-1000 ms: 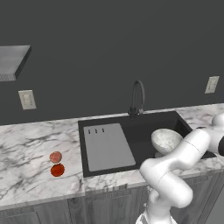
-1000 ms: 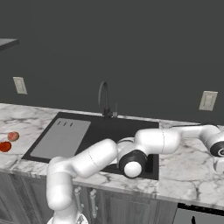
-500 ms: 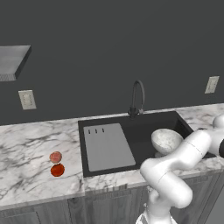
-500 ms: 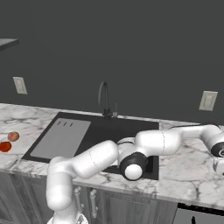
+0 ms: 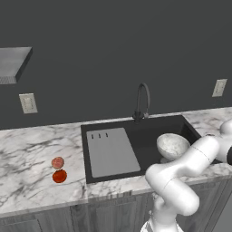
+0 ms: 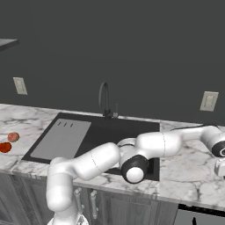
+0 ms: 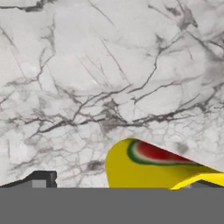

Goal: Remove the tomato and peach from the sink. Then move the bowl and cup from the counter to the sink for washing.

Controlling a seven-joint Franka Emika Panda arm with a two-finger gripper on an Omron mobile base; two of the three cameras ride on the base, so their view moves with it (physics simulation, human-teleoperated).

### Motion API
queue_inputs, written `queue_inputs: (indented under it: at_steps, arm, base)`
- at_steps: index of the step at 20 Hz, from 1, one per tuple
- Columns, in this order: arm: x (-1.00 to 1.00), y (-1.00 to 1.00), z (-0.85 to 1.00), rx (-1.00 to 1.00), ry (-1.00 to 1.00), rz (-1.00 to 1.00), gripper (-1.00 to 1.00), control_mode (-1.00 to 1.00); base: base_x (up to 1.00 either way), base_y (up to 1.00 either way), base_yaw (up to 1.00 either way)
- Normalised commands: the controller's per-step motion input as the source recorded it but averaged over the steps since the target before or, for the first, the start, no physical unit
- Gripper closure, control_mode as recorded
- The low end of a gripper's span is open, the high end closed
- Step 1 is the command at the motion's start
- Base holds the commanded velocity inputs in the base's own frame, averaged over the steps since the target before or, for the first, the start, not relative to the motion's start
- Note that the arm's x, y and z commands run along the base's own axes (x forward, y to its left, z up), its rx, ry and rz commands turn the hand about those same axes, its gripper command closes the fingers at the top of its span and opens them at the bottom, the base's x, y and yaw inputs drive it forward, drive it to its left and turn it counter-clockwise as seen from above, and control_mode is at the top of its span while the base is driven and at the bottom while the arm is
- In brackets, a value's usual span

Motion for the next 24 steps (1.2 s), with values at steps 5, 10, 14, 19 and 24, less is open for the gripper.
queue_inputs:
  at_steps: [5,10,14,19,24]
  arm:
    - [-0.03,0.00,-0.41,0.09,0.17,0.05,-1.00,-1.00]
    - [-0.05,0.00,-0.43,0.09,0.15,0.01,1.00,-1.00]
    - [-0.03,-0.01,-0.44,0.09,0.12,0.00,1.00,-1.00]
    - [-0.04,-0.12,-0.45,0.12,0.06,0.00,1.00,-1.00]
    - [-0.08,-0.20,-0.44,0.17,0.00,0.00,1.00,-1.00]
  base:
    - [0.00,0.00,0.00]
    - [0.00,0.00,0.00]
    - [0.00,0.00,0.00]
    - [0.00,0.00,0.00]
    - [0.00,0.00,0.00]
